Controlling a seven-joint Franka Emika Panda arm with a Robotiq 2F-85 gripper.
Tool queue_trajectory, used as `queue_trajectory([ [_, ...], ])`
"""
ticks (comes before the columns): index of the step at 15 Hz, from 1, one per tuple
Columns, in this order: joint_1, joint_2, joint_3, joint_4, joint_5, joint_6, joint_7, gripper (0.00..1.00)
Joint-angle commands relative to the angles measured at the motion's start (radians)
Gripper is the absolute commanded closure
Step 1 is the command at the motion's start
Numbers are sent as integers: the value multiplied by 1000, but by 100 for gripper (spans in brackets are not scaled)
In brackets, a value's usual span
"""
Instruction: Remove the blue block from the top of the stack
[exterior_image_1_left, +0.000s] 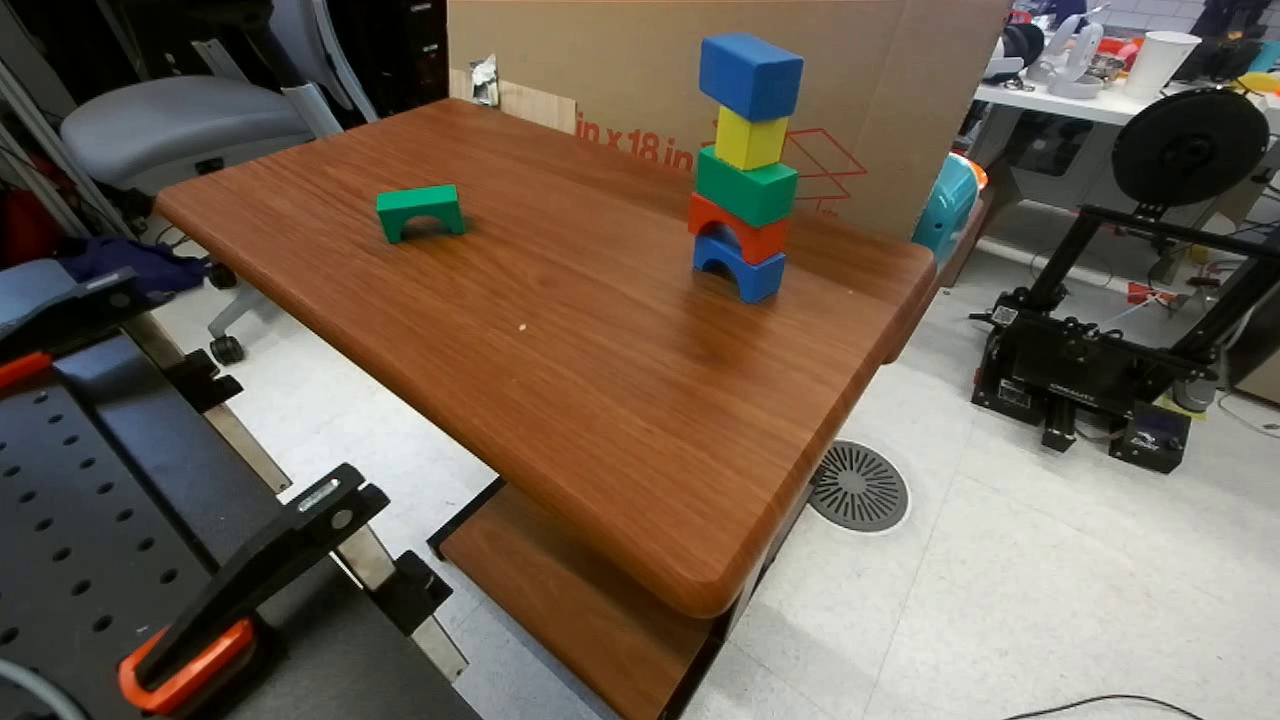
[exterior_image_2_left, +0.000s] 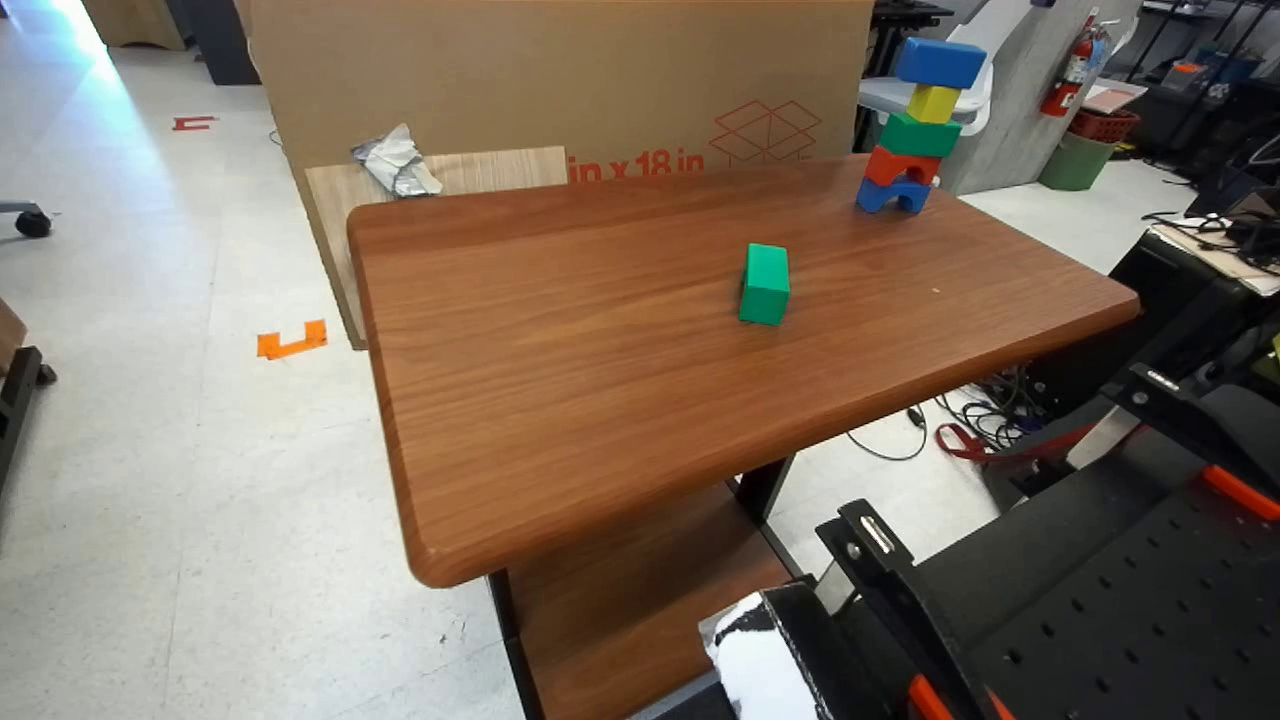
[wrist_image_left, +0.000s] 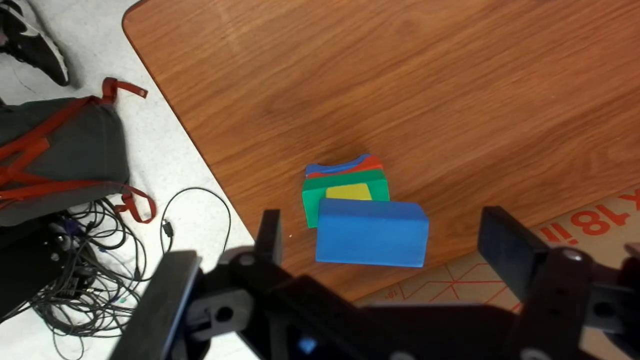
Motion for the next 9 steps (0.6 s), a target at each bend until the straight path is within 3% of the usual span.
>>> queue_trajectory([
  [1,2,43,-2,48,13,16,1,0],
  [9,15,99,-3,94,0,14,9,0],
])
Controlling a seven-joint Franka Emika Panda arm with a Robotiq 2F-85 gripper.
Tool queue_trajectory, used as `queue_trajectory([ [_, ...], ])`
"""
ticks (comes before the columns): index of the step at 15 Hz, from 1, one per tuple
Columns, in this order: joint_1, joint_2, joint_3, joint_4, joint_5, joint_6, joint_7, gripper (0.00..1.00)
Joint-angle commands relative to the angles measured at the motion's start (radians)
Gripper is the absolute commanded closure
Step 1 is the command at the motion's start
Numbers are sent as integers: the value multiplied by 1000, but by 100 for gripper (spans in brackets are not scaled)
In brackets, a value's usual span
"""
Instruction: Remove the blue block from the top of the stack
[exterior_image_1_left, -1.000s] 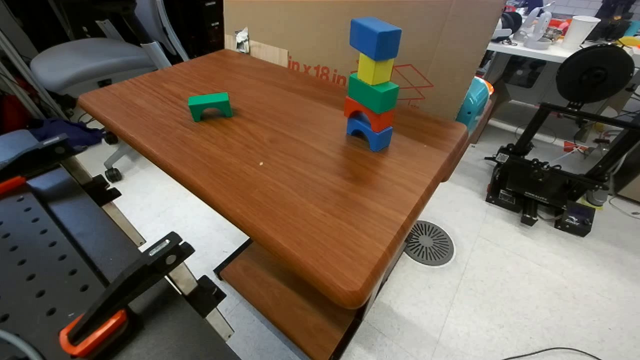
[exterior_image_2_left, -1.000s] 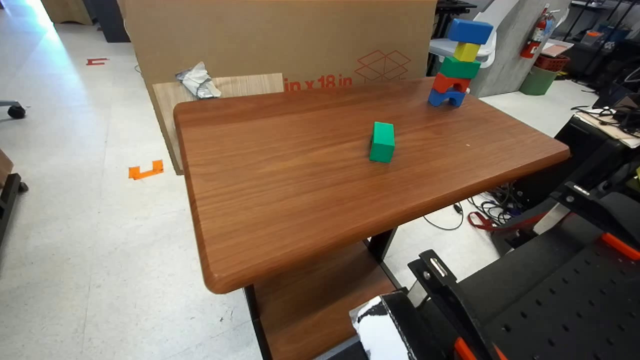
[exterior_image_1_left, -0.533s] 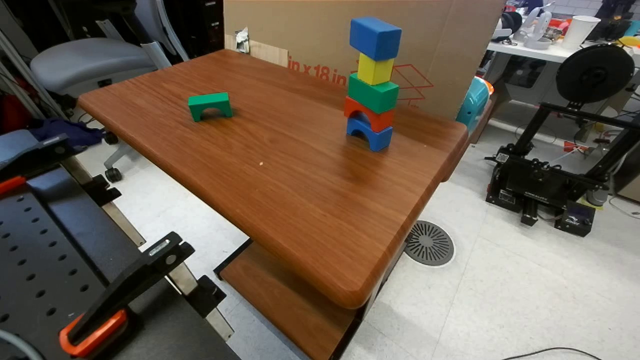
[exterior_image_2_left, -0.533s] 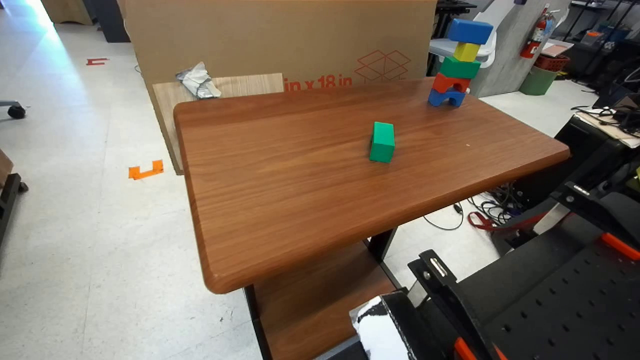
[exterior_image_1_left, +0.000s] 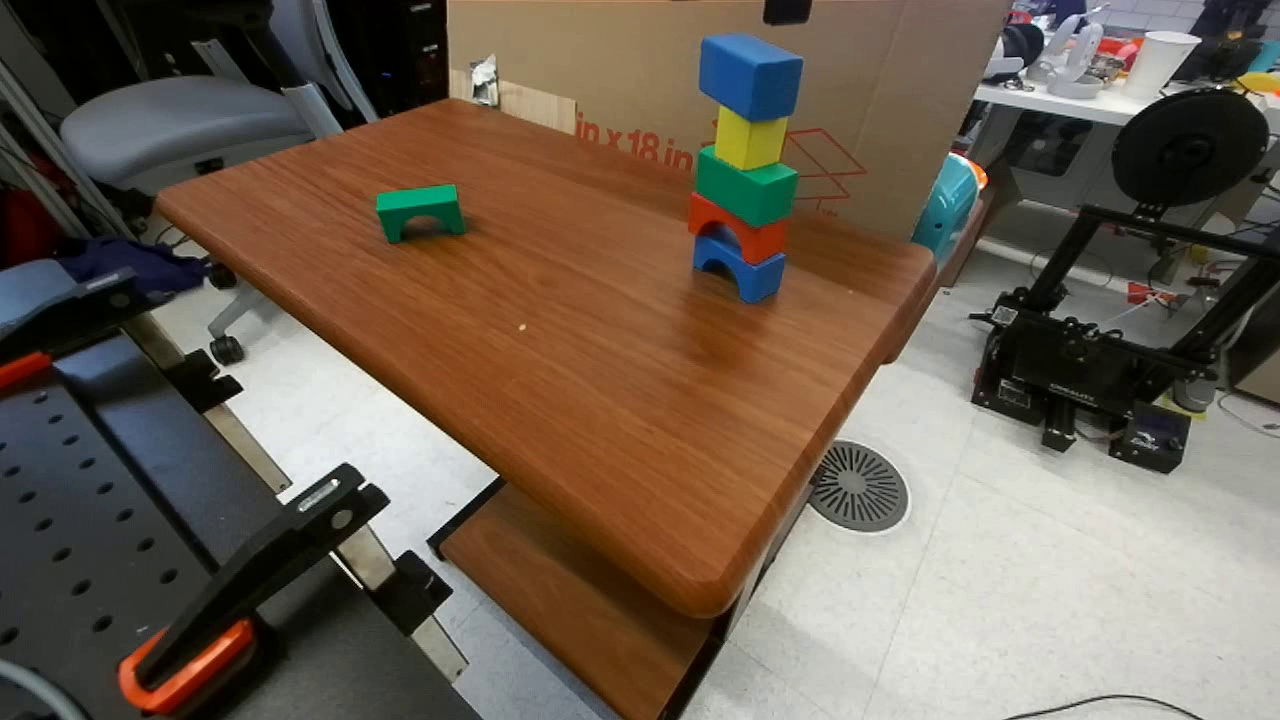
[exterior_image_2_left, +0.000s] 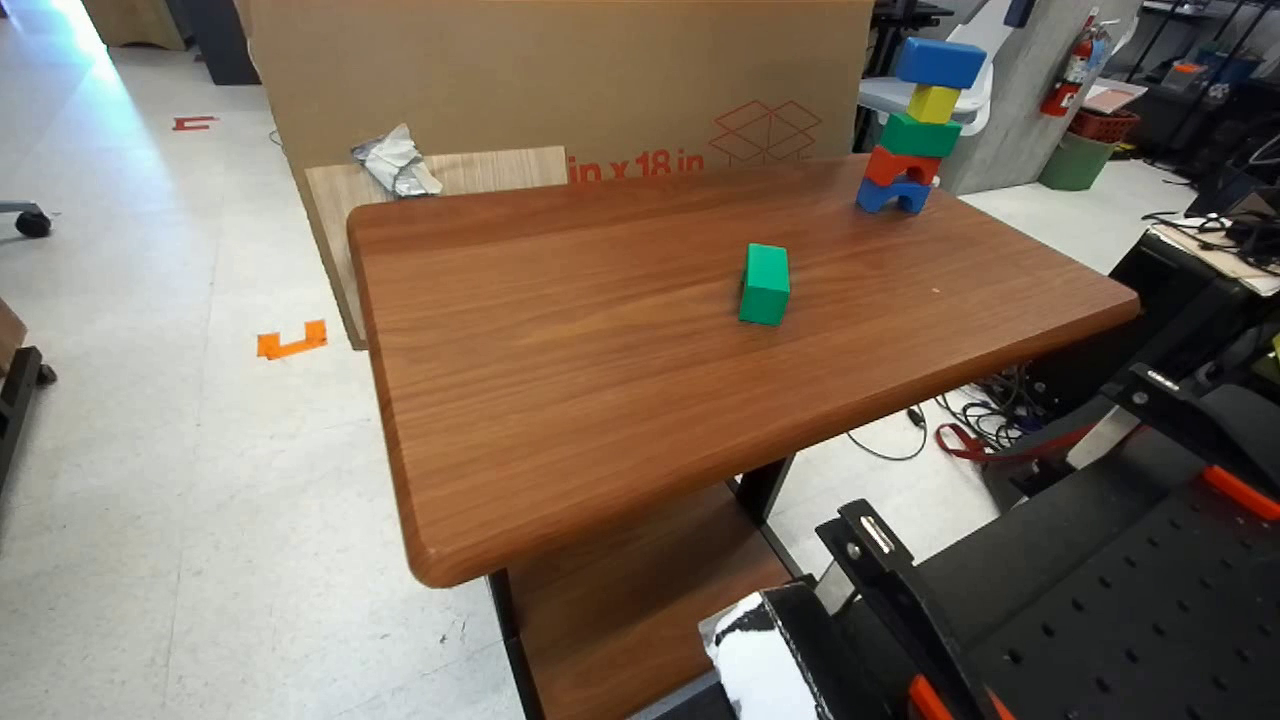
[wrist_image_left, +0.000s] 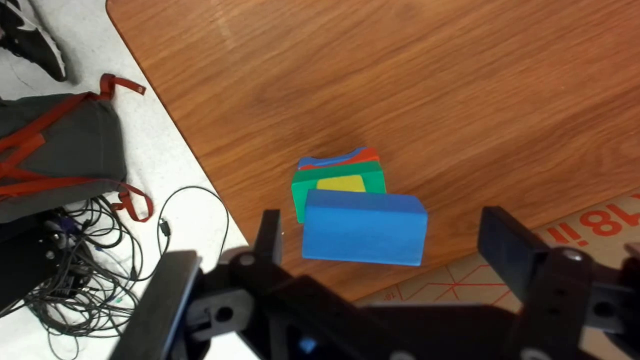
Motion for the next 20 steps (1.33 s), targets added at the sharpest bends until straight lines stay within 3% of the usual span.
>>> queue_trajectory([
  [1,11,40,-4,42,-1,14,10,0],
  [14,15,114,-14,100,-10,-1,15,0],
  [15,14,116,-14,103,-9,-2,15,25],
  [16,14,116,-14,104,-8,-4,15,26],
  [20,10,101,-14,100,-1,-7,11,58],
])
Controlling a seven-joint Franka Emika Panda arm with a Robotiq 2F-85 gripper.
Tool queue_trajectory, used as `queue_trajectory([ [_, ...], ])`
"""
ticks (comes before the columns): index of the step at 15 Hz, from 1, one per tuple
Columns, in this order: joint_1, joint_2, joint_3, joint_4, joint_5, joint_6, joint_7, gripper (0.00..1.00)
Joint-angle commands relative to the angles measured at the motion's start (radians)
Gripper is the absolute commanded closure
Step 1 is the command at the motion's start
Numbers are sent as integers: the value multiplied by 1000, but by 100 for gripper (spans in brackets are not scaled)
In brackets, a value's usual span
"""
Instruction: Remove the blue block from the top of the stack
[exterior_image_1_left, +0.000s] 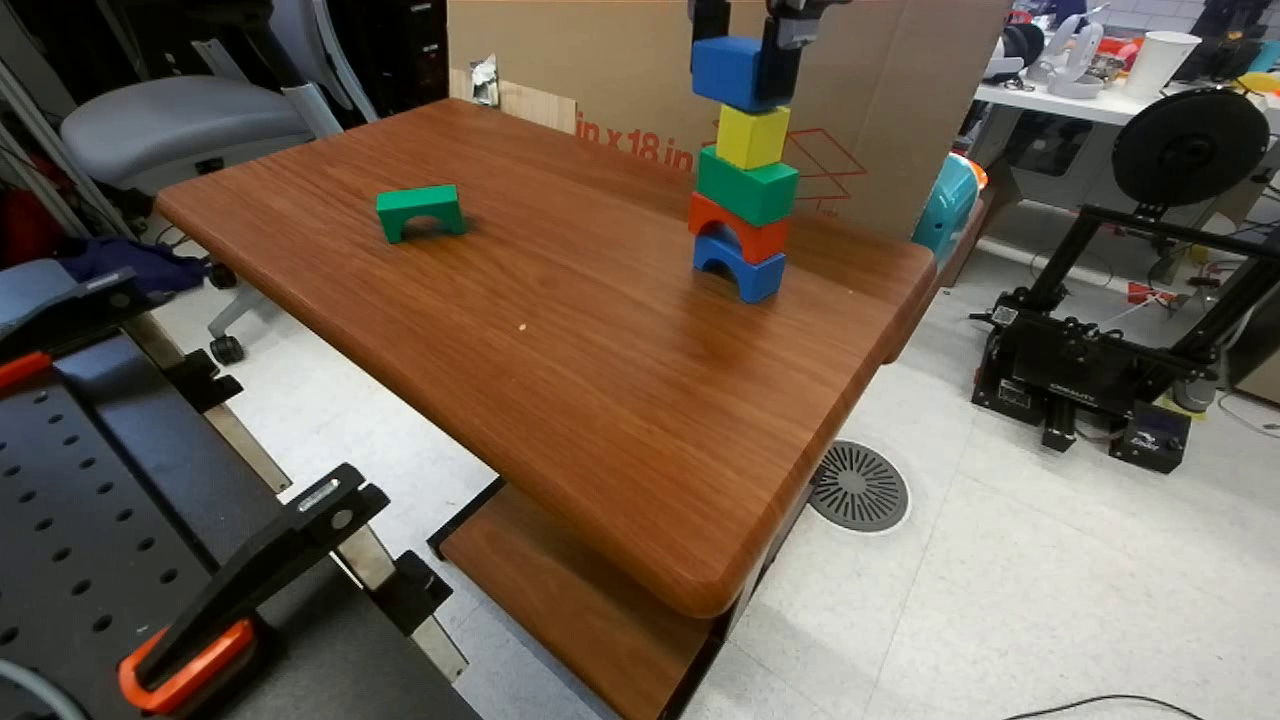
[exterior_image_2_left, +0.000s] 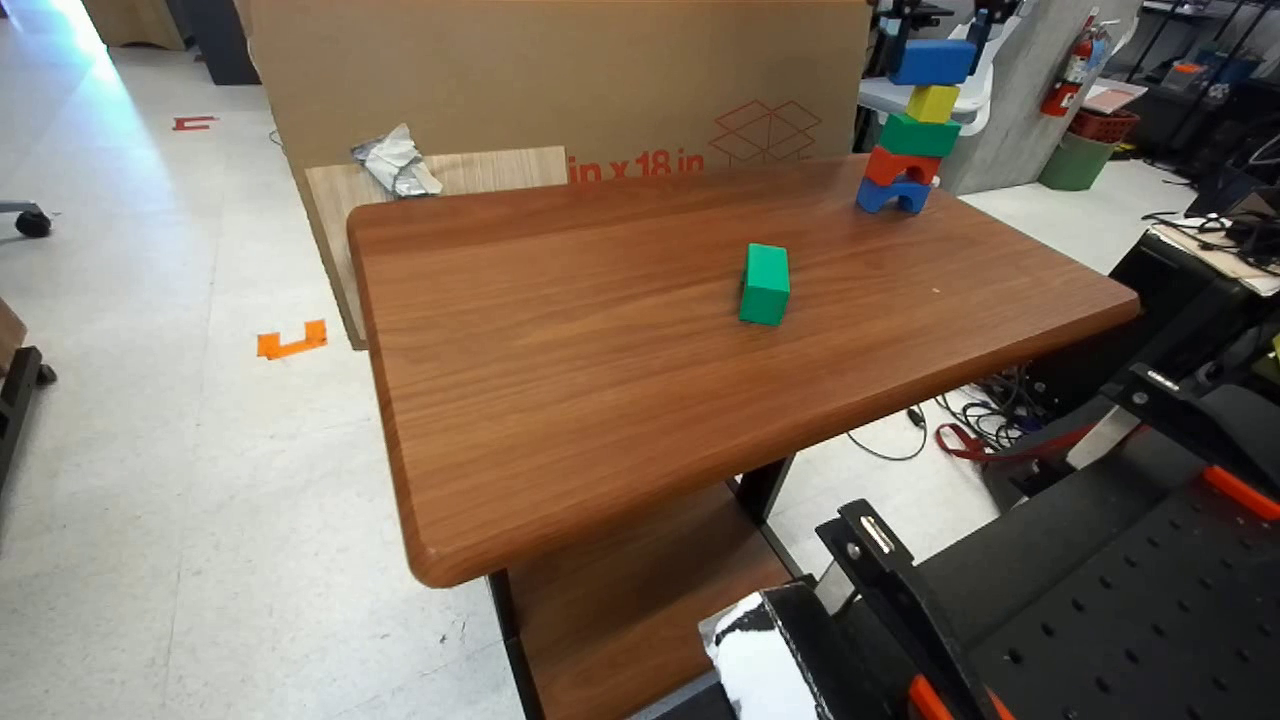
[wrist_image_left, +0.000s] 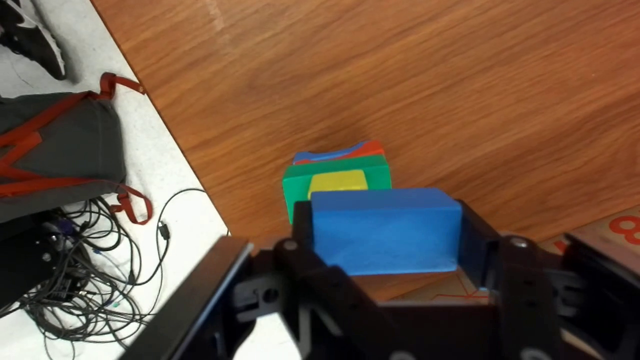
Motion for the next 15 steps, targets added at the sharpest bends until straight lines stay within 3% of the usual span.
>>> queue_trajectory([
  [1,2,-5,-6,18,3,-10,7,58],
  [9,29,-90,34,-48,2,-2,-48,58],
  [15,61,-13,96,-15,17,-39,-119,58],
])
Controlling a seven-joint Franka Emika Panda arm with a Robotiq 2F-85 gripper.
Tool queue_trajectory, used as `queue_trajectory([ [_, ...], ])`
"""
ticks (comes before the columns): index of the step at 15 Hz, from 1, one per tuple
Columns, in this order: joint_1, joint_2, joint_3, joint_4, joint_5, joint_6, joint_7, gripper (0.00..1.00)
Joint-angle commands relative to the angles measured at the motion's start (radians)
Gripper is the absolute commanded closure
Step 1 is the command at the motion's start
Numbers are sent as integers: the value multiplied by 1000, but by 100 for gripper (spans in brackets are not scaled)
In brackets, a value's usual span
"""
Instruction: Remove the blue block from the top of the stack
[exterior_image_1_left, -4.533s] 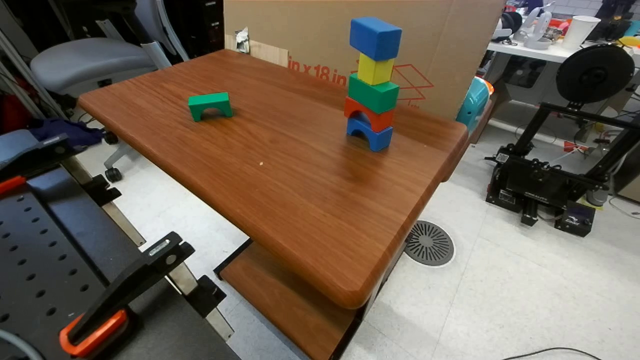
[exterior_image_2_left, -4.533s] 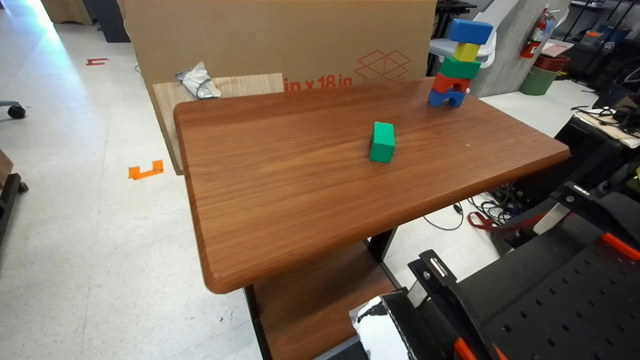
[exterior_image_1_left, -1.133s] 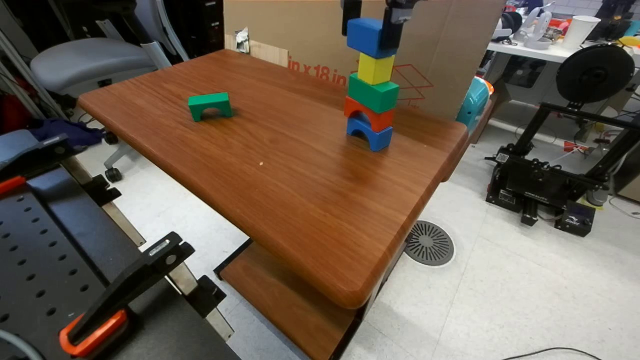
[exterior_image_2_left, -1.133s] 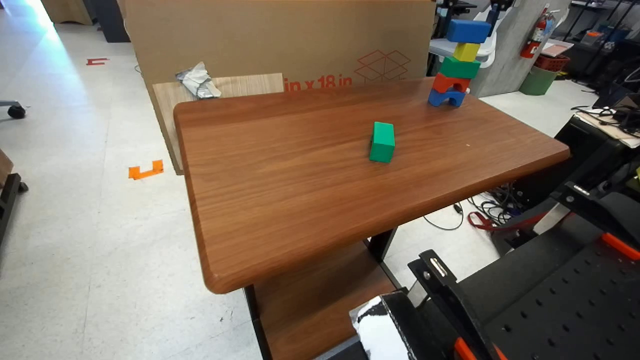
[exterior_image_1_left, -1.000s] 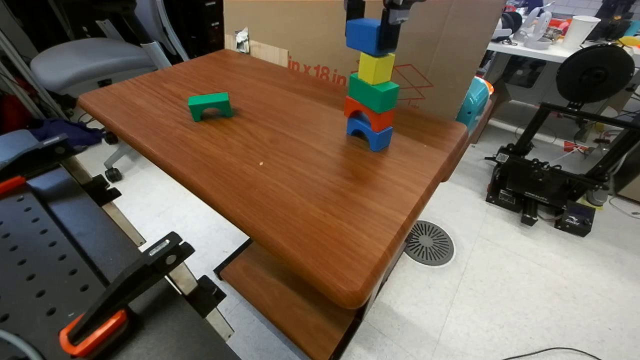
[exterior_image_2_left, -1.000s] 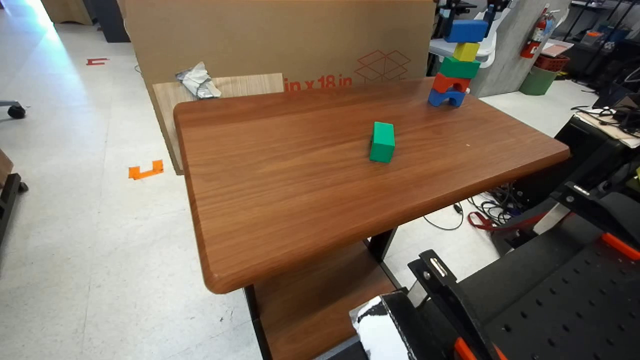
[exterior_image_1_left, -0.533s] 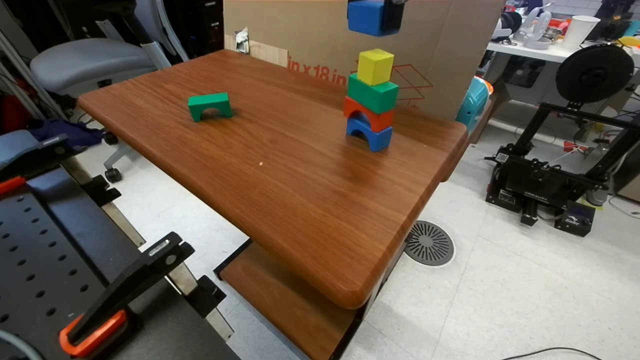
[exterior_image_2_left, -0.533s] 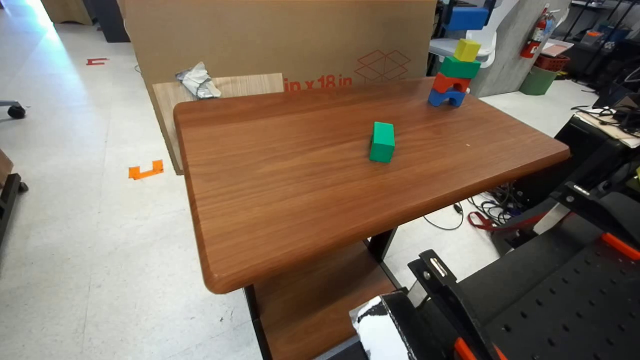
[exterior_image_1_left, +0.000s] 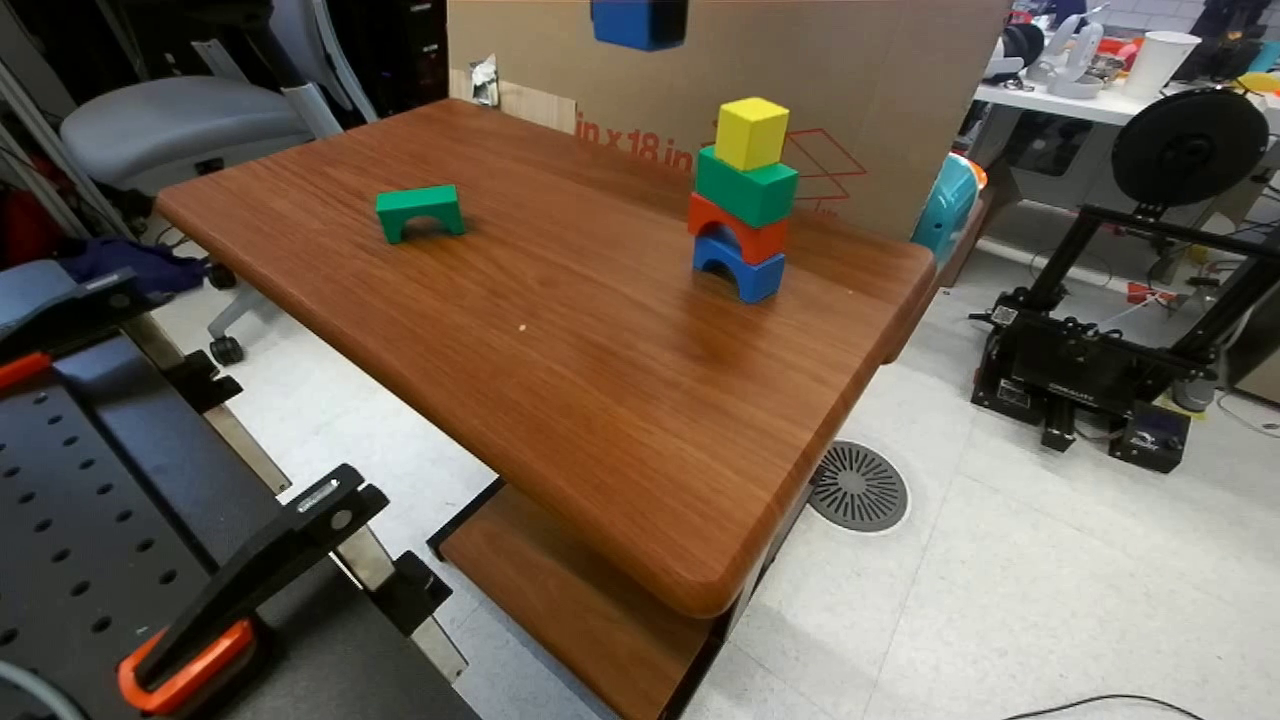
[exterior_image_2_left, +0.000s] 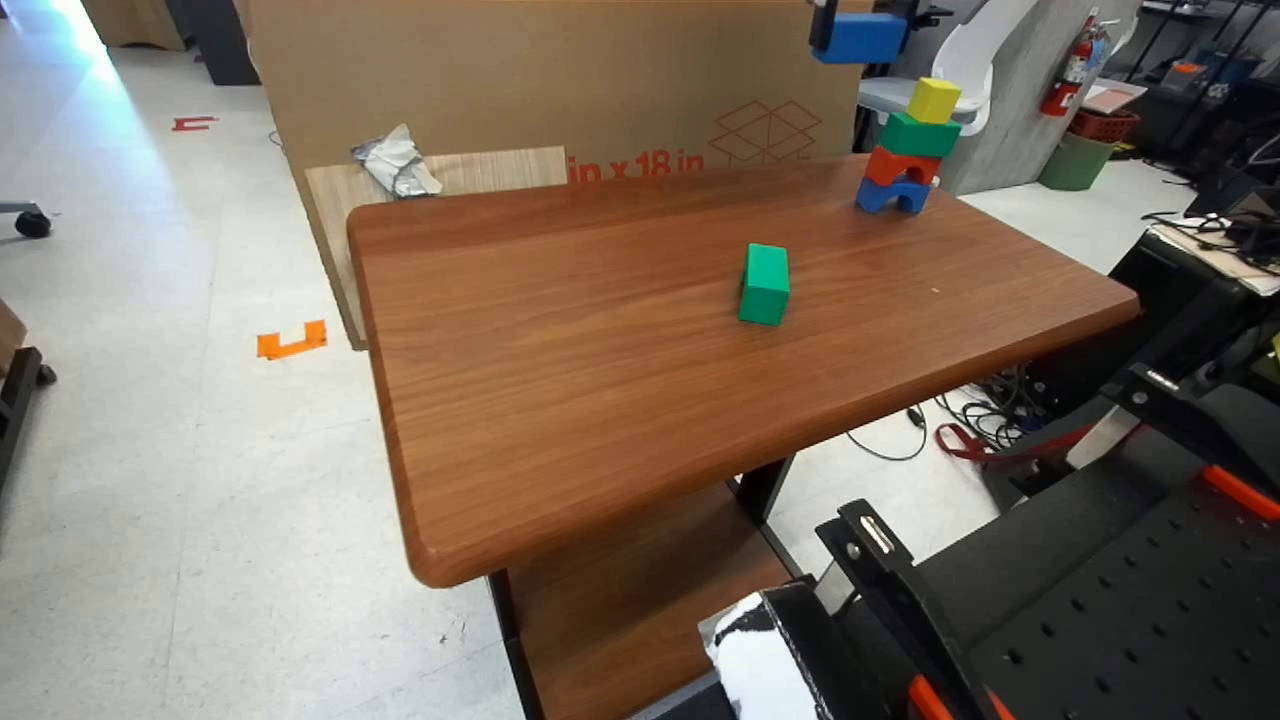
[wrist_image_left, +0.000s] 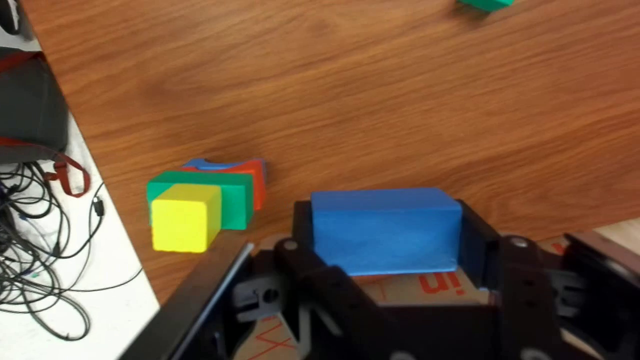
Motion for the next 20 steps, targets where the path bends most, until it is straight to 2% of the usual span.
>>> queue_trajectory([
  [1,12,55,30,24,9,-32,-67,58],
  [8,58,197,33,78,-26,-40,-102,58],
  [15,103,268,12,127,-102,-12,-81,58],
  [20,110,316,5,169,-141,-28,-77,58],
])
